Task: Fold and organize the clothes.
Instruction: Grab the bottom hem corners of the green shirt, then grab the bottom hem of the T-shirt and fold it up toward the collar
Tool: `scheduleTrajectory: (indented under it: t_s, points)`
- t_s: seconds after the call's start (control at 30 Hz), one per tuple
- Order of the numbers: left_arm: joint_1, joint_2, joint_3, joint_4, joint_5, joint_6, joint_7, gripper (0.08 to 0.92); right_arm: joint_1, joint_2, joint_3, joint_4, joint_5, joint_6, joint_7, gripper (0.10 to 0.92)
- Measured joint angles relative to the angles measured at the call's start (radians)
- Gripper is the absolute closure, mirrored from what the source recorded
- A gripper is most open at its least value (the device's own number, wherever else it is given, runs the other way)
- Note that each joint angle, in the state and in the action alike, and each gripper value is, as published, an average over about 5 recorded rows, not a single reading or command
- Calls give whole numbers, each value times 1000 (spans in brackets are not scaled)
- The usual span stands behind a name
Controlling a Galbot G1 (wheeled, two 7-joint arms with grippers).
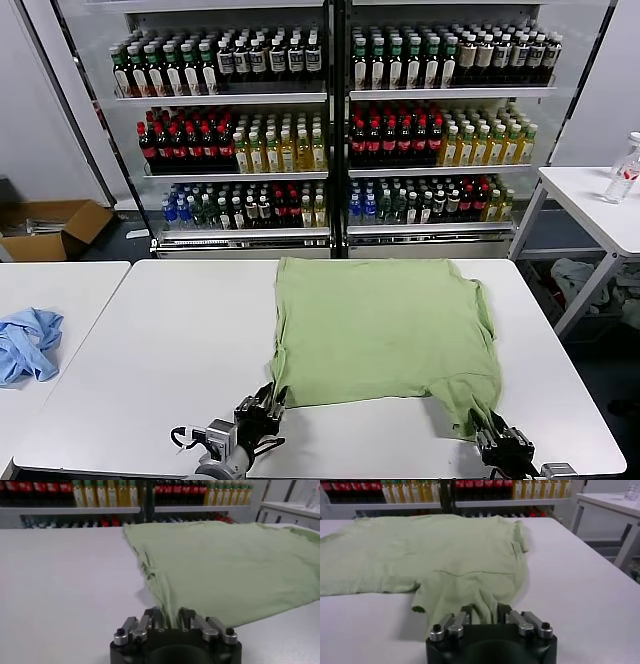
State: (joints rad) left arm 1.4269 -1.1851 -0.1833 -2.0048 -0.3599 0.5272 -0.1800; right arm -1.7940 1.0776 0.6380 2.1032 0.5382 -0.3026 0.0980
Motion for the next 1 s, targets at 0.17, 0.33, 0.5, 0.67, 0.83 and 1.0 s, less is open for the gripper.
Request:
scheduleTrajectory:
  t_s: [0.17,0.33,0.5,0.67,0.83,1.0]
  points:
    - [0,7,-9,-4,6,0,31,868,-11,0,9,39,8,-13,-8,912]
    - [36,39,-53,-48,7,3,53,916,-59,9,20,111,-8,-27,-25,919]
    - [112,92,-139,-119,-11,18,67,916,-131,18,26,184,-54,-40,-37,919]
    - [224,141,-248,-209,-38,31,72,916,-197,15,47,249,-88,-54,-40,919]
    - [344,180,-372,-311,-71,38,73,916,-210,5,68,291,-93,-62,-34,919]
    - [388,207,-446,-368,-104,37,77,916,-141,-4,66,298,-78,-82,-15,919]
